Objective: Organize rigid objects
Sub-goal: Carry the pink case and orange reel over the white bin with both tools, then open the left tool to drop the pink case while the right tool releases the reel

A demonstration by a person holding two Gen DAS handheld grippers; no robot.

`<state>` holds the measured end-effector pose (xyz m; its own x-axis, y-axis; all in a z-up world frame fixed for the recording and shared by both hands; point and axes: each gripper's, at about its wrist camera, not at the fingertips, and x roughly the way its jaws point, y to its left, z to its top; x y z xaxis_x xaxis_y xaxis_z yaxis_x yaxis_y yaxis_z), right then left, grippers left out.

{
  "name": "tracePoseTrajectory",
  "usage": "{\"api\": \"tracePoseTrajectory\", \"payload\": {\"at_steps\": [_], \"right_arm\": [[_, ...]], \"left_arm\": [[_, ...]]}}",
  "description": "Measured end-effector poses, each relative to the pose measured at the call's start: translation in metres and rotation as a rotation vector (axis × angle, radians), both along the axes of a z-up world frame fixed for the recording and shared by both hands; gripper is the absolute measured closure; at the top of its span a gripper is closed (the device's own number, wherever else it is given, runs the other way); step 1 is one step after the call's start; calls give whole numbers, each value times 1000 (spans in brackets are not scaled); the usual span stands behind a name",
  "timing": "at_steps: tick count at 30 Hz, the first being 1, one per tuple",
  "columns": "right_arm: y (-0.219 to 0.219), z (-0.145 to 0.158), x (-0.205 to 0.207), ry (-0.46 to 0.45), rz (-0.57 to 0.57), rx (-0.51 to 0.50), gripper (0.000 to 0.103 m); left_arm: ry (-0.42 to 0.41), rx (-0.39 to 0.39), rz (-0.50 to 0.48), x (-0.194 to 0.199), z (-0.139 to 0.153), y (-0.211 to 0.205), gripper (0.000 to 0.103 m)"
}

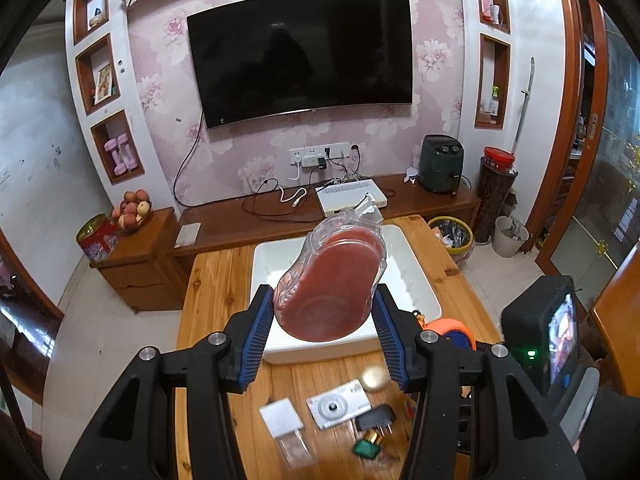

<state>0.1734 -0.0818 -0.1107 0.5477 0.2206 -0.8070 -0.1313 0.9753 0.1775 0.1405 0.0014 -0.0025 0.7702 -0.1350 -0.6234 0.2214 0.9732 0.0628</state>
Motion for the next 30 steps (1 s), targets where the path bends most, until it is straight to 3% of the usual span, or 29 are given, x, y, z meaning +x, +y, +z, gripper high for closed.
{"api": "tracePoseTrajectory", "payload": {"at_steps": [7,13,30], "right_arm": [[6,9,40,-128,10,16,22],[14,0,73,-173,46,5,22],[20,-73,157,-52,12,-34,22]], "left_arm": [[14,0,-3,42,-7,7,49],[55,-9,0,78,-24,10,49],[291,-16,38,173,-121,11,49]]}}
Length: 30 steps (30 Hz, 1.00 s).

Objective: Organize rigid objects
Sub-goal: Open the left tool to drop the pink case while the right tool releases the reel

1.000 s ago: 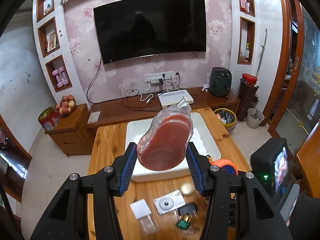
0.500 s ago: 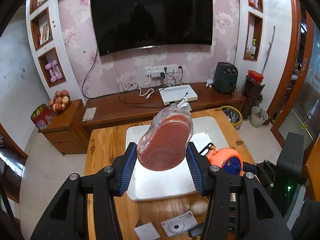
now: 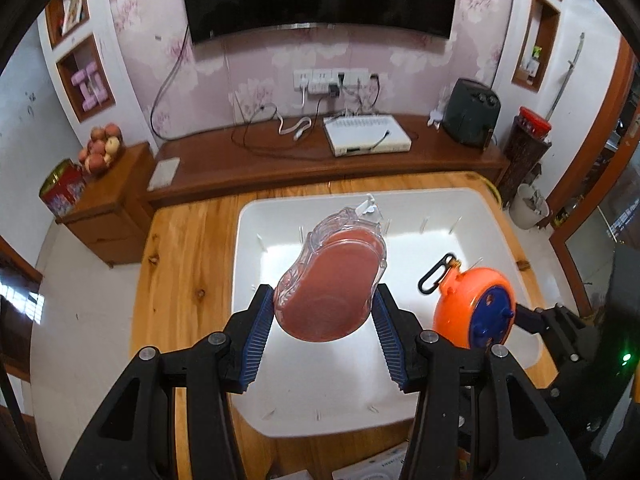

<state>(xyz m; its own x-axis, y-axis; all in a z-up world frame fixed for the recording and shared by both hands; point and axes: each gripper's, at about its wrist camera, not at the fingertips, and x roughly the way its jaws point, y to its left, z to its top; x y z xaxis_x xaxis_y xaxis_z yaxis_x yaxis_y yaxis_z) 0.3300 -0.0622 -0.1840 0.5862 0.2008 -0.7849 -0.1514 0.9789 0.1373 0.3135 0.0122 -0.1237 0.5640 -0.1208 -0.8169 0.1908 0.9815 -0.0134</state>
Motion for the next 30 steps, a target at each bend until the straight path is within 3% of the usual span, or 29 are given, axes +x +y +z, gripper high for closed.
{"api": "tracePoseTrajectory", "payload": {"at_steps": [10,25,26,28,30], "right_arm": [[-1,-35,25,106,-42,-17,22],[-3,-57,37,222,-90,-40,22],[-2,-57,37,228,-91,-41,22],[-3,-58,38,245,-94,-43,22],[-5,-58,37,259,-105,-37,22]], "left_arm": [[126,-1,-19,24,-51,-4,49],[208,8,-75,31,-72,-7,48],[206,4,-83,30,-70,-8,47],[200,0,-91,31,-67,-10,34],[191,-11,-97,29,-64,-11,31]]}}
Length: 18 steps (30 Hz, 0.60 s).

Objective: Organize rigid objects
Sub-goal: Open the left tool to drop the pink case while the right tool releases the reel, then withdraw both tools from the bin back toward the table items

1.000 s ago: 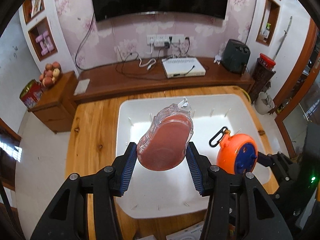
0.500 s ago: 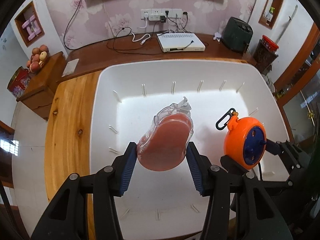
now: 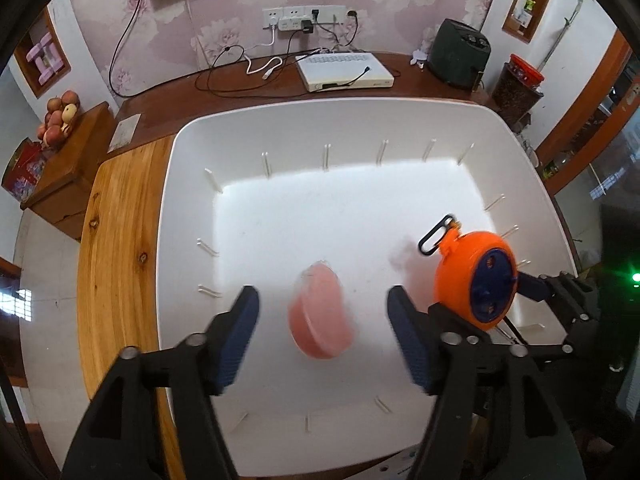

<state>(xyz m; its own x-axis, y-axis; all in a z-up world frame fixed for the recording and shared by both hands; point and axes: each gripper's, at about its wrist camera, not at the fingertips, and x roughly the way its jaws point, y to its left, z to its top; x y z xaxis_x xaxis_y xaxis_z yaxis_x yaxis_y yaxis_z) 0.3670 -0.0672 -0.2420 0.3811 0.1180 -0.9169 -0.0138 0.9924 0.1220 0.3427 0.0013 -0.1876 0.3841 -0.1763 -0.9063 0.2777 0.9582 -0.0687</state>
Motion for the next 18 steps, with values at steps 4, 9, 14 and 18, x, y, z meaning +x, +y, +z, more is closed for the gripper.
{"api": "tracePoseTrajectory", "payload": {"at_steps": [4,9,14,18], "right_arm": [[-5,-1,-3,25,-15,10,22],[-12,4,-10,22,-28,17,22],[-6,31,-17,-81,-4,-33,20],[-8,56,-26,-134,9,-29,20]], "left_arm": [[-3,-14,-6,-4,7,-2,31],[-27,-12,-5,-11,21,-3,31],[-55,-15,11,-20,38,1,31],[-88,-14,33,-31,55,3,31]]}}
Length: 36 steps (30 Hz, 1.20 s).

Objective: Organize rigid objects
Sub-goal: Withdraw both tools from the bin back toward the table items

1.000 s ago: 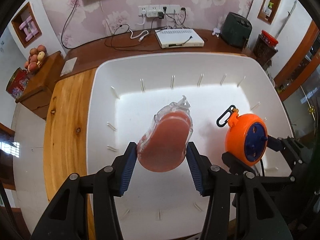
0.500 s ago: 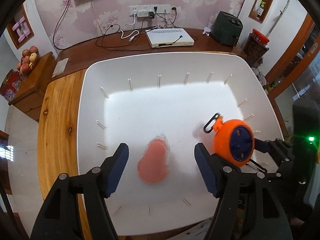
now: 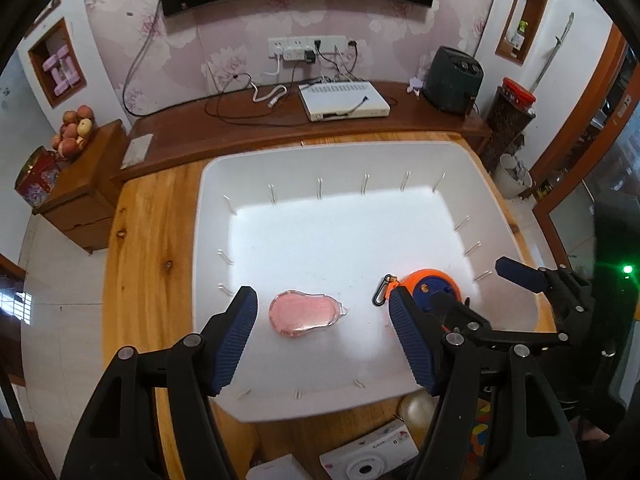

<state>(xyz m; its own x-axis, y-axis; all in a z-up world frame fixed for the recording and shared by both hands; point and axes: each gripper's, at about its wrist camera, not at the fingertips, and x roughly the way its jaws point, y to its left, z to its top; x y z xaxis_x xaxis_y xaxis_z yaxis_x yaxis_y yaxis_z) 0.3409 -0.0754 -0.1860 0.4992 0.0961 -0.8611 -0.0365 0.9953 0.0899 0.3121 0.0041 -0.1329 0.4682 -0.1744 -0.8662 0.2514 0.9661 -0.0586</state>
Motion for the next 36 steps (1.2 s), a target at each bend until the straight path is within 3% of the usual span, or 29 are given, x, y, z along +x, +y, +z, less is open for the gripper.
{"api": "tracePoseTrajectory", "payload": {"at_steps": [14,21,26,36], "right_arm": [[-17,93,-81,-226,2,31,20],[-30,127,-133,-343,-24,28,20],[-40,143,-170,-423,-35,30,20],[-59,151,-237,-489,-80,43,20]], "left_arm": [[-196,56,37,-82,74,-9,30],[-248,73,7,-134,94,-17,26],[-266,79,13,-167,100,-24,26],[-271,84,-1,-227,103,-33,26]]}}
